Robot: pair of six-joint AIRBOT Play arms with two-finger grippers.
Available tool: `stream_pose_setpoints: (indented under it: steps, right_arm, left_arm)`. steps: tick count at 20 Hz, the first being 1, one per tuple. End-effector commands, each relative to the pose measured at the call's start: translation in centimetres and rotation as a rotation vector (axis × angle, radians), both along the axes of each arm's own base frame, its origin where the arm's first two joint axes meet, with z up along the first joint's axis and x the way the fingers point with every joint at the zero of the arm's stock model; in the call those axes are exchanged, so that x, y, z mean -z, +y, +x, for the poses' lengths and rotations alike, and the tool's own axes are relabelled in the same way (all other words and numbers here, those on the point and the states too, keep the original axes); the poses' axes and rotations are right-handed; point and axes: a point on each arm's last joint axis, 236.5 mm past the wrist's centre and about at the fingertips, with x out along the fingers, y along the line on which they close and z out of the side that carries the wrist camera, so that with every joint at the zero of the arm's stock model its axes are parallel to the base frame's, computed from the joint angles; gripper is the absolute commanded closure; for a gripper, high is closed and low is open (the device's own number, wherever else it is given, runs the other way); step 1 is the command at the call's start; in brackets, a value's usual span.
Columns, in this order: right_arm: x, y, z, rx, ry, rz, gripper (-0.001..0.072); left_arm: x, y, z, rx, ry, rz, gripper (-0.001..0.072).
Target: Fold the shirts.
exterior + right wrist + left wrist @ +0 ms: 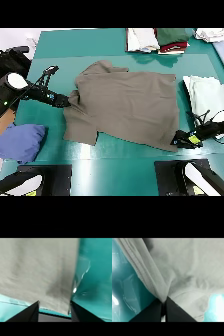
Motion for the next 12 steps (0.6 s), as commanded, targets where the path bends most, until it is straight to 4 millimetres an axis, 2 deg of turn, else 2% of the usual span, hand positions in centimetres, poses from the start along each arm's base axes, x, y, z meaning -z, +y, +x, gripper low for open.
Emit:
stream_pose_setpoints:
  steps: [1,4,5,7,8,9,10,11,12]
  right_arm:
    - [0.3,1.1,-0.2,-0.060,0.003,-0.005,0.0357]
    - [0.3,2.0,-0.4,-0.128,0.001,-0.005,0.0559]
    - [0.3,2.3,-0.4,-0.155,-0.002,-0.005,0.0671]
    - [0.0,2.8,0.1,-0.215,-0.035,-0.020,0.0696]
    - [-0.8,3.0,1.1,-0.241,-0.076,-0.030,0.0696]
    - [-2.3,3.2,2.6,-0.263,-0.143,-0.045,0.0696]
    - [-4.6,3.2,4.8,-0.280,-0.244,-0.068,0.0696]
    - [-7.8,3.2,7.3,-0.288,-0.367,-0.097,0.0696]
    - [-11.5,3.0,9.5,-0.285,-0.495,-0.128,0.0696]
  left_arm:
    - [-0.1,0.0,0.0,0.000,-0.002,0.000,0.0677]
    - [-0.1,0.0,0.0,0.000,-0.001,0.000,0.0678]
    - [-0.1,0.0,0.0,0.000,-0.001,0.000,0.0678]
    - [-0.6,0.0,0.1,-0.005,-0.016,-0.002,0.0678]
    - [-1.7,0.1,0.3,-0.024,-0.050,-0.006,0.0678]
    - [-3.4,0.3,0.6,-0.041,-0.105,-0.008,0.0678]
    - [-5.9,0.7,0.9,-0.064,-0.173,-0.001,0.0678]
    - [-8.8,1.3,1.0,-0.082,-0.250,0.010,0.0678]
    - [-12.8,2.0,1.0,-0.101,-0.353,0.023,0.0678]
